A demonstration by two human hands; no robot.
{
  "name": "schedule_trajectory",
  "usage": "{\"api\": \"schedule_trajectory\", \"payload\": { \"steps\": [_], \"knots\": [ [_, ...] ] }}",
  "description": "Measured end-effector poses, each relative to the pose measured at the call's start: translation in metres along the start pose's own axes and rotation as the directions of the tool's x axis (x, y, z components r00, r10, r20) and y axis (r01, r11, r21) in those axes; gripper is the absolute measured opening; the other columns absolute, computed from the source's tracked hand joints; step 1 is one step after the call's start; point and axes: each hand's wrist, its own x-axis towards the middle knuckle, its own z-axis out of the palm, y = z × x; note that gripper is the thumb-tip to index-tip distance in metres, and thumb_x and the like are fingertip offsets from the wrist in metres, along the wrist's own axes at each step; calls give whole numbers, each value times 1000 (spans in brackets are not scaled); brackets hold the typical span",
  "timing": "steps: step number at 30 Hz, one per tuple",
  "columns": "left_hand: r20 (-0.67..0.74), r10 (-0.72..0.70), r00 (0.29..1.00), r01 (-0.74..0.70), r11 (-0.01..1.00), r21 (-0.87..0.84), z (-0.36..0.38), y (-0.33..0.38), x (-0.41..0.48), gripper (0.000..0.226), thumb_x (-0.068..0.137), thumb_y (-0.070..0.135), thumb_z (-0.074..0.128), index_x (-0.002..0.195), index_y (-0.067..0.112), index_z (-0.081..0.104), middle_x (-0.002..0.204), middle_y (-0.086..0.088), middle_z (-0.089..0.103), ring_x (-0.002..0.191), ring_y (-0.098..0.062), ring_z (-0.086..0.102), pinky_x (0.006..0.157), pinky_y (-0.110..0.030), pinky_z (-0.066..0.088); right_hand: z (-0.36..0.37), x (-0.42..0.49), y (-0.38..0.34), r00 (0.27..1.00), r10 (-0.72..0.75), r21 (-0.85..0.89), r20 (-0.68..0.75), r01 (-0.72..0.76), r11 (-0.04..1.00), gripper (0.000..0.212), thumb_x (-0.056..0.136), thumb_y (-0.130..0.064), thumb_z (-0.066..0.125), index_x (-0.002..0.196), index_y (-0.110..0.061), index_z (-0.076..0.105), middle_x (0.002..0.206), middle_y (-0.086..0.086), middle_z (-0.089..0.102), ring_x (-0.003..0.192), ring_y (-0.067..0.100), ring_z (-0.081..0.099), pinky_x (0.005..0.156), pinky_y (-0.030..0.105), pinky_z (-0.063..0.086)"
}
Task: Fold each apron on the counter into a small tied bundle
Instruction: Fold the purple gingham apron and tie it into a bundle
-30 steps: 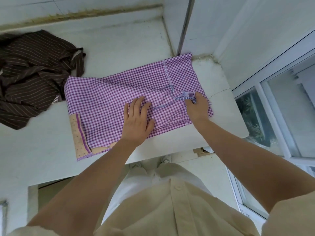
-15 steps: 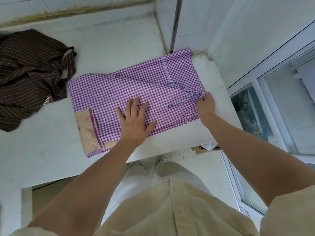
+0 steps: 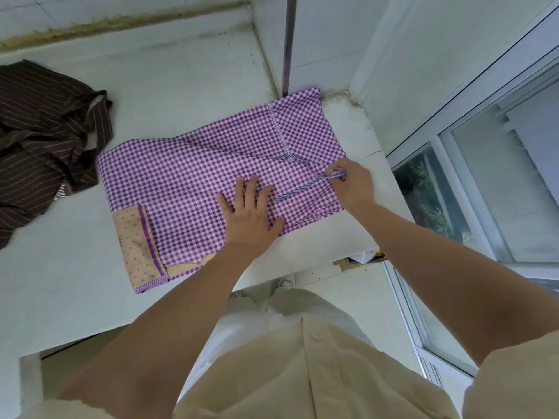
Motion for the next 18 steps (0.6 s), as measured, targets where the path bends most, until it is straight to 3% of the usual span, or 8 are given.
{"api": "schedule_trajectory", "payload": {
  "steps": [3,5,8,10,12,14,15,18],
  "knots": [
    [66,-26,998,22,998,56,0,1,3,75,92,67,27,151,24,10,163,-7,-2,149,-33,-11,115,-66,-2,-16,10,6,987,160,104,-22,-157,982,19,102,-12,39,100,-10,57,86,4,54,69,17,48,67,31,41],
    [71,-29,997,25,998,49,0,2,5,76,91,68,27,151,24,11,162,-7,-2,149,-34,-11,115,-67,-1,-33,20,15,949,316,315,6,-302,900,25,104,-16,35,107,-4,57,77,0,51,63,13,46,55,26,40],
    [76,-39,996,33,997,74,-1,4,5,77,91,70,24,151,23,9,162,-8,-2,149,-35,-11,114,-68,-2,-61,26,28,777,610,722,156,-511,466,25,102,-24,38,80,-14,47,71,2,51,48,11,38,35,16,28],
    [81,-46,996,39,995,88,-2,6,6,78,91,70,22,151,22,8,162,-9,-3,149,-35,-11,114,-68,-1,-77,27,40,725,653,838,219,-482,255,30,100,-26,39,71,-20,37,69,4,57,38,9,32,34,14,21],
    [90,-52,995,44,995,95,-3,8,6,79,91,71,22,151,22,7,162,-8,-4,149,-35,-11,114,-69,0,-86,26,47,721,661,910,208,-390,140,21,98,-22,40,77,-18,42,65,4,58,36,10,41,35,16,32],
    [94,-60,994,50,994,102,-3,9,7,79,90,71,21,151,22,7,162,-8,-4,149,-35,-11,114,-68,-1,-87,29,49,731,672,914,119,-346,214,17,95,-23,47,100,-7,52,75,5,56,53,16,59,51,21,52],
    [91,-61,994,51,993,106,-3,9,8,79,90,72,20,151,23,7,163,-8,-3,149,-35,-11,114,-68,-2,-86,30,47,727,685,857,46,-381,348,29,91,-26,52,111,-5,53,86,7,56,68,20,63,65,25,56],
    [68,-38,997,31,994,102,-3,5,7,79,88,72,16,151,23,12,162,-10,1,149,-36,-7,115,-67,-3,-72,27,28,741,623,532,-249,-433,728,50,88,-28,59,130,-9,42,127,9,43,113,26,50,91,23,40]
  ]
}}
